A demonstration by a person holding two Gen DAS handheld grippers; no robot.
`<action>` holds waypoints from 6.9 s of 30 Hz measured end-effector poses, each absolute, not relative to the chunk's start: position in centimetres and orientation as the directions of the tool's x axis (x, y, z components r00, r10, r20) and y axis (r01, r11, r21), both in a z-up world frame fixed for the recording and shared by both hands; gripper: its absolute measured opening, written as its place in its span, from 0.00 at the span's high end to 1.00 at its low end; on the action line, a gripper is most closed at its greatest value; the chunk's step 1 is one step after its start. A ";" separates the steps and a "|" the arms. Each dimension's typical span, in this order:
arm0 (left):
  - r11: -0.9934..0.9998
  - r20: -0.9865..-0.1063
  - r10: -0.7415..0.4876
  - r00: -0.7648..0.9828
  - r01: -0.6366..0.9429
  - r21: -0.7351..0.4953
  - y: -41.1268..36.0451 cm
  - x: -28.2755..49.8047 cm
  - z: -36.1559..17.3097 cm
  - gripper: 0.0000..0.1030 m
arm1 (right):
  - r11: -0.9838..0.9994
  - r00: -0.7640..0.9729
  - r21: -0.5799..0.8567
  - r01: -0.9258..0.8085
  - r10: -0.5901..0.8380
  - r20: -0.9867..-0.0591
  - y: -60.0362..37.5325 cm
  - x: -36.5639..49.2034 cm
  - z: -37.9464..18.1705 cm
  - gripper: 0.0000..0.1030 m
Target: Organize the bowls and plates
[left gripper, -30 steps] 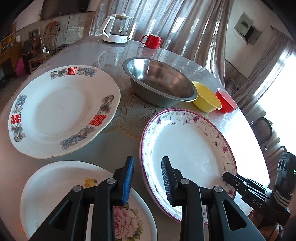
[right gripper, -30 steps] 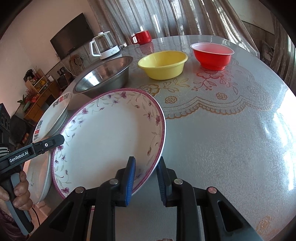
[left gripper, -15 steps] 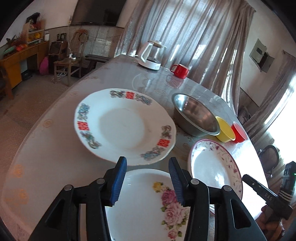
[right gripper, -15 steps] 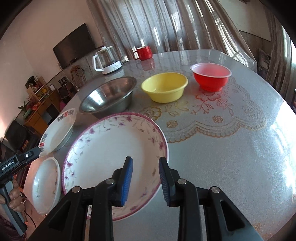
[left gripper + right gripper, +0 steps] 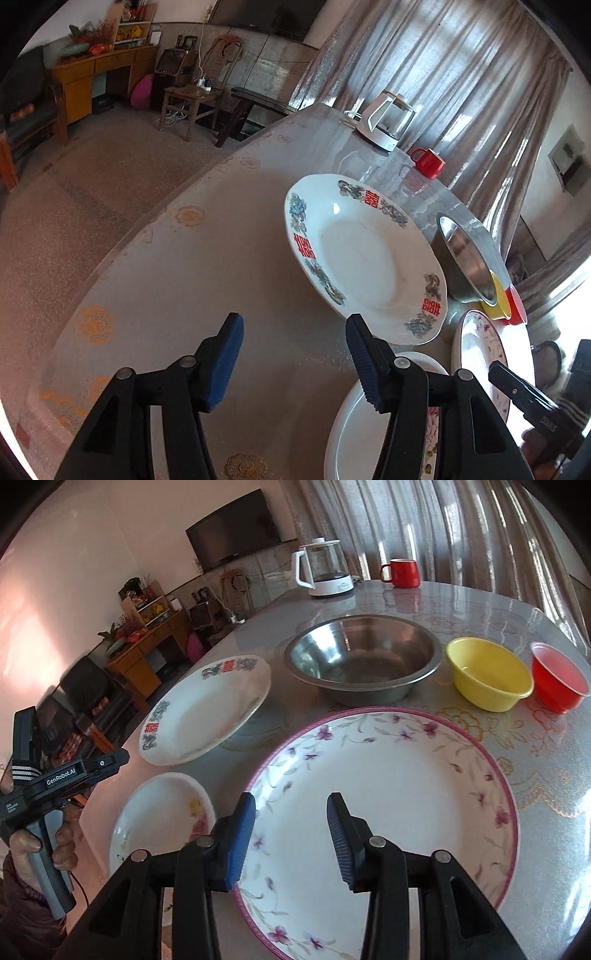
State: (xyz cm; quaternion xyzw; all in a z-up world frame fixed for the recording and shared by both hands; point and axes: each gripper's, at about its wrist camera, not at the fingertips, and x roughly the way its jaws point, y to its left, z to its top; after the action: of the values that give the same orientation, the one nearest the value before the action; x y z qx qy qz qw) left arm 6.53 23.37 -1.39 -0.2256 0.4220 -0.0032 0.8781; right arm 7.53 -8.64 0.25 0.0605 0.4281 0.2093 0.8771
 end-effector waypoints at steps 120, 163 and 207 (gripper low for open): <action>0.897 -0.734 -0.437 0.520 0.307 -0.317 3.2 4.9 0.5 0.67 | 0.945 0.588 0.313 -0.093 0.306 -0.749 -19.1 3.9 -1.6 0.66; 0.928 -0.714 -0.370 0.594 0.271 -0.256 3.9 3.5 1.2 0.52 | 0.994 0.649 0.104 -0.021 0.093 -0.755 -18.8 2.3 -0.6 0.66; 0.962 -0.728 -0.174 0.664 -0.044 -0.270 19.6 0.7 -1.5 0.53 | 0.747 0.313 0.418 -0.517 0.619 -0.720 -4.2 0.0 -1.9 0.66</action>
State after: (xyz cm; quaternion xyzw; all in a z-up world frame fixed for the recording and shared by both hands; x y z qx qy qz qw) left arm 0.70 19.58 -1.49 -0.1333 0.4086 -0.0358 0.9022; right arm -0.03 -4.17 -1.86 0.0545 0.4688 0.3515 0.8086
